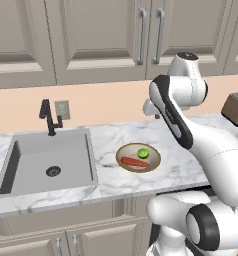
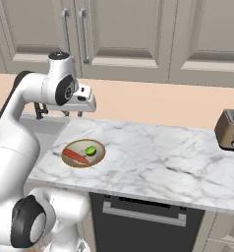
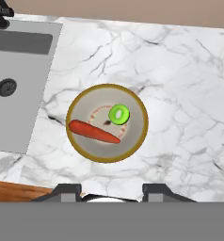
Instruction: Dump the kiwi and carrot from the bowl so the bowl can be washed. Place the bowl in the sink after clearing the leftovers.
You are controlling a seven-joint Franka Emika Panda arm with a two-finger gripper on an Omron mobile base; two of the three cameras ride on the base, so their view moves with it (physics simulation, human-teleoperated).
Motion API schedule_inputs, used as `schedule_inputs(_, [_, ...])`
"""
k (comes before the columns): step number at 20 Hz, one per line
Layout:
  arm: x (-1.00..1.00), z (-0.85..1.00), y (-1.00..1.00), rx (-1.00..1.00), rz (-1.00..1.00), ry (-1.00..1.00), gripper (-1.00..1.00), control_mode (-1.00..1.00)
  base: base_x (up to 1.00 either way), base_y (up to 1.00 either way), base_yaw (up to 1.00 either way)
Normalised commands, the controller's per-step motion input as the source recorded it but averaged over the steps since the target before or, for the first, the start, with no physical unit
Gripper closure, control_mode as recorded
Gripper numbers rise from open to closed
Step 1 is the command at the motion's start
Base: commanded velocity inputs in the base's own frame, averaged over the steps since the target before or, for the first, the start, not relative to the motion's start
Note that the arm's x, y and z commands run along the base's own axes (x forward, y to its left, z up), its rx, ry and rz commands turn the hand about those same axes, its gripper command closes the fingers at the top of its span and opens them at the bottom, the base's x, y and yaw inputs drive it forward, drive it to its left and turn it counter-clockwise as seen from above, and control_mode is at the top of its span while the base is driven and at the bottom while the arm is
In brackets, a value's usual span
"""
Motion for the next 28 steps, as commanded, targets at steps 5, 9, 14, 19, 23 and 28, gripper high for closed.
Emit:
schedule_inputs(5, [-0.14,-0.18,-0.03,0.01,-0.01,0.0,-1.0,-1.0,0.0,0.0,0.0])
schedule_inputs(9, [-0.05,-0.67,-0.38,0.07,-0.08,0.09,-1.0,-1.0,0.0,0.0,0.0])
schedule_inputs(14, [0.0,-0.96,-0.7,0.18,-0.13,0.11,-1.0,-1.0,0.0,0.0,0.0])
schedule_inputs(19, [0.01,-0.85,-0.19,0.18,-0.12,0.13,-1.0,-1.0,0.0,0.0,0.0])
schedule_inputs(23, [0.0,-0.58,-0.02,0.16,-0.05,0.03,-1.0,-1.0,0.0,0.0,0.0])
schedule_inputs(28, [0.04,-0.49,0.02,0.07,-0.05,0.01,-1.0,-1.0,0.0,0.0,0.0])
